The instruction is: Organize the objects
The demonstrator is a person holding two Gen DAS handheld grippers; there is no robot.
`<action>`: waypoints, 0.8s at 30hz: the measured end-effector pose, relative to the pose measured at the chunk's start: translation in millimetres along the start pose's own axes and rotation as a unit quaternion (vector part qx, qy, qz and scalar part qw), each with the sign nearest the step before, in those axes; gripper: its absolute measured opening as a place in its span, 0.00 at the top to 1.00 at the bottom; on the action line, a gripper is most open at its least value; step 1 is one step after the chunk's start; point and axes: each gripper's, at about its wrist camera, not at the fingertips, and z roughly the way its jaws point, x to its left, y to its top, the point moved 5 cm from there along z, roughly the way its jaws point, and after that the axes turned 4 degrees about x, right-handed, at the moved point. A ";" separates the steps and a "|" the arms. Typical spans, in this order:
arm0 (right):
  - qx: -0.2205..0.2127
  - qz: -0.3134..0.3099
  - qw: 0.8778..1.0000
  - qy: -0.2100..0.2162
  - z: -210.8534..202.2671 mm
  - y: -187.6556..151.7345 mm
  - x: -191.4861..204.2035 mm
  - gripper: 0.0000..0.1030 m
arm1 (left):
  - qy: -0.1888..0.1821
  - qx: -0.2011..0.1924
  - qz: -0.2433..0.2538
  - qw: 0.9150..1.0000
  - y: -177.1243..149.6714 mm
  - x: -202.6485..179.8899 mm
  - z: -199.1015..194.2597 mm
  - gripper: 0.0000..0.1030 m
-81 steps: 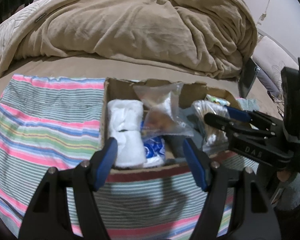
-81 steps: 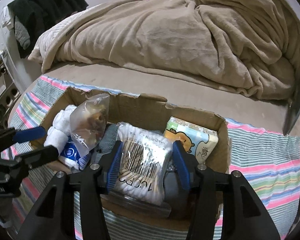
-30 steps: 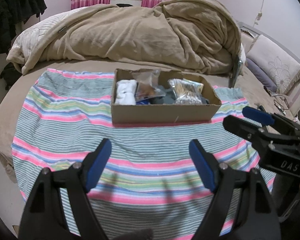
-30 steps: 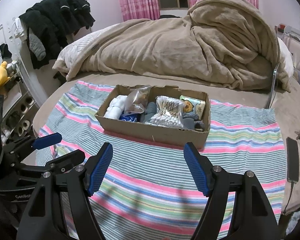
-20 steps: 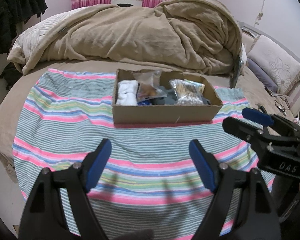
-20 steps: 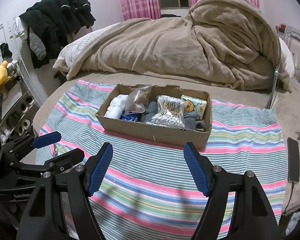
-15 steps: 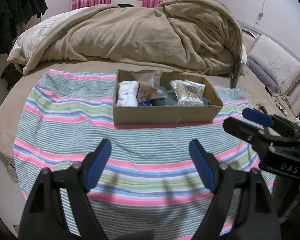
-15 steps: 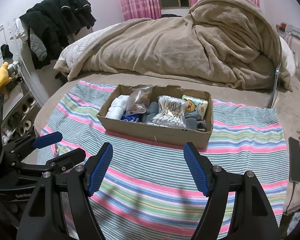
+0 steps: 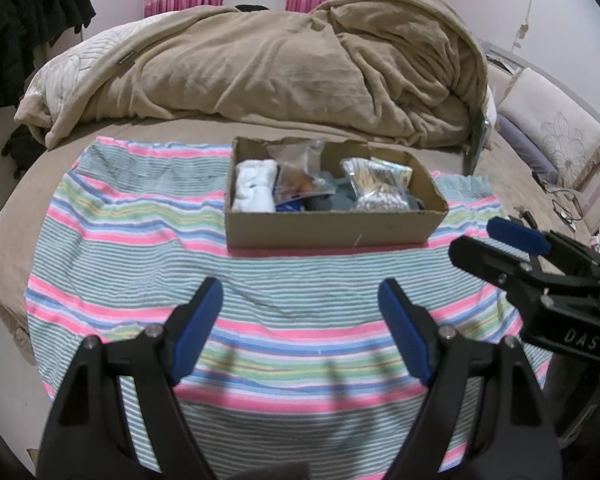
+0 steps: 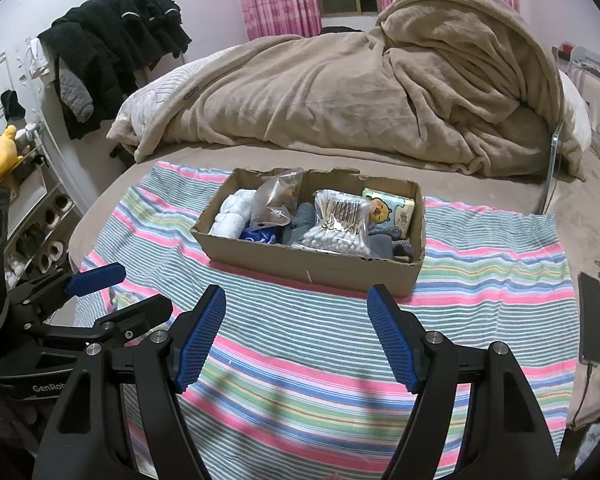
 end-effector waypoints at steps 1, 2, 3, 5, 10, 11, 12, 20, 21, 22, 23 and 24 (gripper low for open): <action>-0.001 0.000 1.000 0.000 0.0 0.1 0.0 0.26 | 0.000 0.000 0.000 1.000 0.1 0.0 -0.1 0.21; -0.001 0.000 1.000 0.000 -0.1 -0.1 0.2 0.26 | 0.000 0.000 0.000 1.000 0.2 0.0 0.1 0.21; 0.000 0.000 1.000 0.000 0.2 0.1 -0.1 0.26 | 0.000 0.000 0.000 1.000 0.3 0.0 0.1 0.21; 0.000 0.000 1.000 0.000 0.2 0.0 -0.1 0.26 | 0.000 0.000 0.000 1.000 0.8 -0.3 0.5 0.21; 0.000 0.000 1.000 0.000 0.2 -0.1 -0.3 0.26 | 0.000 0.001 0.000 1.000 1.2 -0.1 0.4 0.21; 0.000 0.000 1.000 0.000 0.0 -0.2 -0.1 0.26 | 0.000 0.000 0.000 1.000 1.2 -0.1 0.3 0.21; -0.001 0.000 1.000 0.000 0.2 -0.1 -0.4 0.26 | 0.000 0.000 0.000 1.000 1.2 -0.1 0.4 0.21; 0.000 0.000 1.000 0.000 0.2 -1.1 -2.4 0.26 | 0.000 0.000 -0.002 1.000 3.2 1.7 -0.4 0.21; 0.000 0.000 1.000 0.000 0.3 -1.1 -2.4 0.26 | 0.000 0.000 -0.002 1.000 3.7 2.3 -0.4 0.21; 0.000 0.001 1.000 0.000 0.3 -1.0 -2.4 0.26 | 0.000 0.000 -0.002 1.000 3.6 2.4 -0.5 0.21; 0.000 0.001 1.000 0.000 0.4 -0.9 -2.1 0.26 | 0.000 0.000 -0.002 1.000 3.6 2.3 -0.5 0.21; 0.000 0.000 1.000 0.000 0.6 -0.7 -2.0 0.26 | 0.000 0.000 -0.002 1.000 3.8 2.4 -0.3 0.21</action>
